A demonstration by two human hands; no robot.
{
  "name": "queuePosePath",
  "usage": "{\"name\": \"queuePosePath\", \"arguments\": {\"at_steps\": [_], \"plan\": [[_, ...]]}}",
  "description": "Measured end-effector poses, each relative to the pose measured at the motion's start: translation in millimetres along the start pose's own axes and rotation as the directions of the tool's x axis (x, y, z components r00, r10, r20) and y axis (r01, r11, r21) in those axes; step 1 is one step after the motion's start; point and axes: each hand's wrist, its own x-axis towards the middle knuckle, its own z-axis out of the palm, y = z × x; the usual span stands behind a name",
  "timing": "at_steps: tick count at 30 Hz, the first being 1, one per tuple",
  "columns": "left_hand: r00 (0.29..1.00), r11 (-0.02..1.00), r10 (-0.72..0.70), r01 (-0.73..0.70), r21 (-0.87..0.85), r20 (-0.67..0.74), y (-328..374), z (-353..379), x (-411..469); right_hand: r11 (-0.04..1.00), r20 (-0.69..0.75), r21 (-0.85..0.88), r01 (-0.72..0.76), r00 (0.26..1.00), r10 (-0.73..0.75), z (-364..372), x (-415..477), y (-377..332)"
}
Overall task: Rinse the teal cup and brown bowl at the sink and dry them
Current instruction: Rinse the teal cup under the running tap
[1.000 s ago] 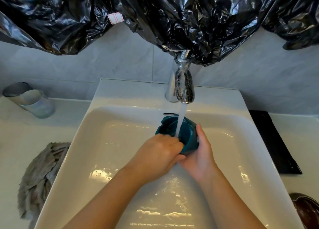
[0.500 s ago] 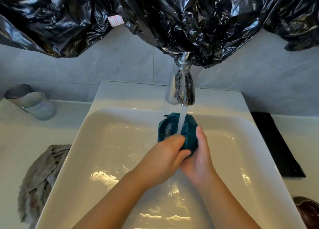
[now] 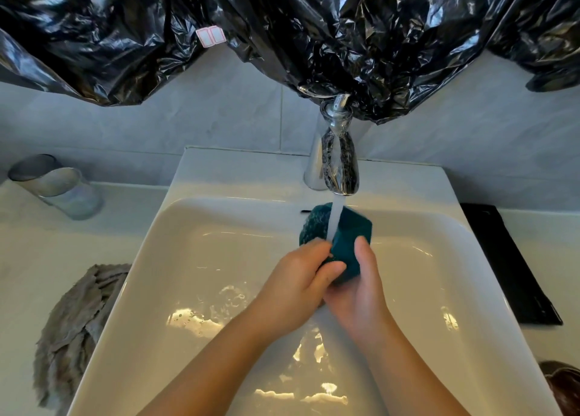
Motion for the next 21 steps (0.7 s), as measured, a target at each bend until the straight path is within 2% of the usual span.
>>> {"name": "queuePosePath", "arguments": {"at_steps": [1,2,4,6,7,9,10,11,13,14,15,16,17,18,19,21], "plan": [[1.000,0.998,-0.004,0.005,-0.065,0.009,2.6,2.5,-1.2,1.000,0.007,-0.020,-0.002,1.000,0.002,-0.3,0.9,1.2],[0.999,0.998,0.031,-0.029,-0.055,0.038,1.6,4.0,-2.2,0.999,0.018,0.009,-0.035,0.999,0.035,-0.3,2.5,0.6],[0.992,0.994,0.046,-0.057,0.095,0.121,-6.6,0.1,-4.5,0.993,0.007,0.061,-0.098,0.995,0.097,0.8,3.7,-4.3],[0.995,0.969,0.049,-0.068,0.238,0.086,-12.5,-5.3,-3.1,0.990,0.034,0.066,-0.121,0.992,0.119,1.4,3.6,-5.0],[0.998,0.982,0.028,-0.037,0.186,0.047,-8.5,-5.3,-2.4,0.994,0.043,0.049,-0.099,0.994,0.097,0.6,2.7,-3.2],[0.999,0.993,-0.040,0.041,-0.112,0.011,5.8,-2.2,-2.9,0.999,0.035,-0.026,-0.047,0.998,0.048,1.5,0.4,-0.8],[0.999,0.980,-0.033,0.037,-0.194,0.025,8.2,1.3,-4.6,0.999,0.022,-0.028,-0.046,0.999,0.046,1.6,0.9,-1.7],[0.998,0.984,0.019,-0.008,-0.175,0.059,6.0,3.3,-6.2,0.998,0.004,-0.014,-0.059,0.998,0.059,2.6,1.3,-3.9],[0.981,0.988,0.121,-0.133,0.076,0.152,-6.5,1.1,-8.9,0.993,0.000,0.045,-0.109,0.994,0.110,1.7,1.9,-7.1],[0.976,0.966,0.157,-0.183,0.184,0.149,-11.9,-0.7,-8.7,0.989,0.008,0.072,-0.129,0.992,0.129,-1.0,2.8,-8.0],[0.981,0.963,0.156,-0.177,0.203,0.115,-14.0,-0.9,-8.5,0.991,0.012,0.063,-0.121,0.993,0.120,-0.4,2.0,-8.4],[0.989,0.984,0.120,-0.130,0.123,0.083,-7.9,-1.1,-8.8,0.996,0.015,0.025,-0.085,0.996,0.085,-0.6,2.0,-7.3],[0.997,0.997,0.044,-0.041,-0.058,0.058,2.8,0.1,-9.3,0.998,0.020,-0.044,-0.036,0.999,0.037,0.2,2.3,-5.9],[0.997,0.957,-0.057,0.068,-0.282,0.048,11.1,3.2,-8.7,0.993,0.033,-0.114,0.030,0.999,-0.027,1.1,3.0,-4.3],[0.984,0.856,-0.166,0.174,-0.487,0.060,18.1,6.1,-8.7,0.976,0.054,-0.193,0.103,0.994,-0.094,2.0,2.8,-3.0],[0.939,0.674,-0.335,0.295,-0.677,0.075,22.5,7.3,-7.1,0.890,0.153,-0.379,0.255,0.965,-0.211,1.9,0.4,0.6]]}}
